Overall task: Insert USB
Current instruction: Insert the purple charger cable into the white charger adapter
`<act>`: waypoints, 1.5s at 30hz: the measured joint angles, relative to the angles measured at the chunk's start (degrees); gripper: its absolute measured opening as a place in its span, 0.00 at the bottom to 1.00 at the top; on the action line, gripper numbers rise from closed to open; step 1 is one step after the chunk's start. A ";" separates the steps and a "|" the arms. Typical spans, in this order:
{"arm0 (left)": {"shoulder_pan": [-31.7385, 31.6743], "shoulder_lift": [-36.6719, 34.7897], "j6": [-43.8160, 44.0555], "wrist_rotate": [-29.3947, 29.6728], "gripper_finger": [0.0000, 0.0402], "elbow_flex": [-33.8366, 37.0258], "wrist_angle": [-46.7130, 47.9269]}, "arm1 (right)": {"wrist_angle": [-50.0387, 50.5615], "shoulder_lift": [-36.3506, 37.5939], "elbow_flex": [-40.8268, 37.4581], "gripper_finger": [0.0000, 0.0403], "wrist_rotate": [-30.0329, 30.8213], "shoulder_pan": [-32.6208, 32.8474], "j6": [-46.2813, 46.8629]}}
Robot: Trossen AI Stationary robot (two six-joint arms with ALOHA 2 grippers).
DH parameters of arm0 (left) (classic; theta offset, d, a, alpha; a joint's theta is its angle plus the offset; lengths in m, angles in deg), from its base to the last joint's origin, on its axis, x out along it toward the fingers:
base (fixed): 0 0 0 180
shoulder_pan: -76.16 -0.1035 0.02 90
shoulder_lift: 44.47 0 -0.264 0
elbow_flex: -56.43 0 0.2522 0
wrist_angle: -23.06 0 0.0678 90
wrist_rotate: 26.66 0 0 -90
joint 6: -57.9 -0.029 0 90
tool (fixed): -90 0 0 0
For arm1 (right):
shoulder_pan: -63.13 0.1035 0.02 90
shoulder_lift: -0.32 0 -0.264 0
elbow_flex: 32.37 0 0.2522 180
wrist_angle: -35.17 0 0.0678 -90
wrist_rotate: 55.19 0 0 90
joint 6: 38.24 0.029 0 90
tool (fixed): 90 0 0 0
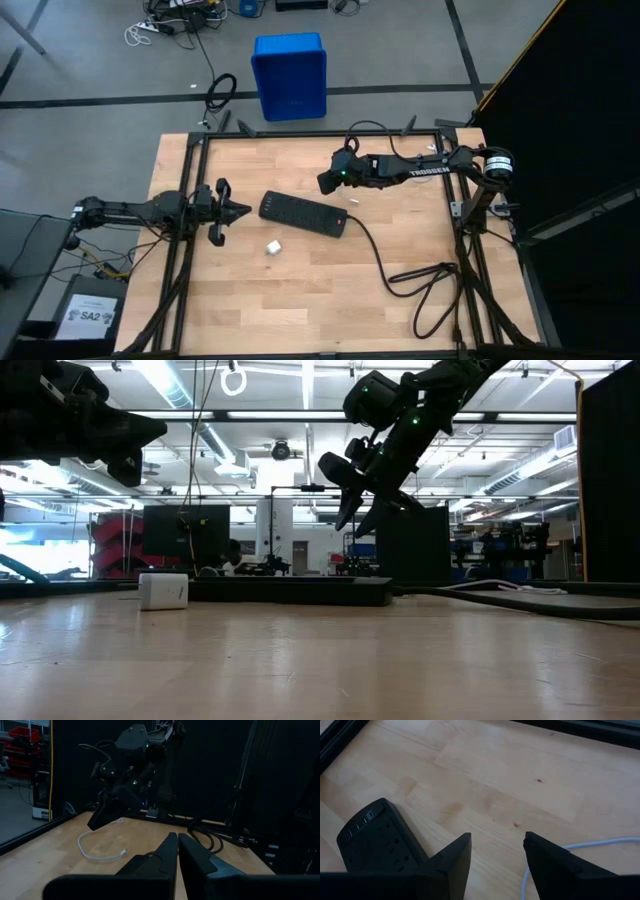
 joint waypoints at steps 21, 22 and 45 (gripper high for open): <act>-0.02 0.00 0.00 0.02 0.00 -0.02 0.00 | -1.04 -0.04 0.00 0.40 -0.02 0.00 0.50; 0.00 0.00 0.00 0.00 0.00 0.00 0.00 | -1.09 -0.04 0.00 0.40 -0.19 0.00 0.52; -0.02 0.00 0.00 0.02 0.00 -0.01 0.00 | -2.01 -0.04 0.00 0.40 -0.52 0.00 1.57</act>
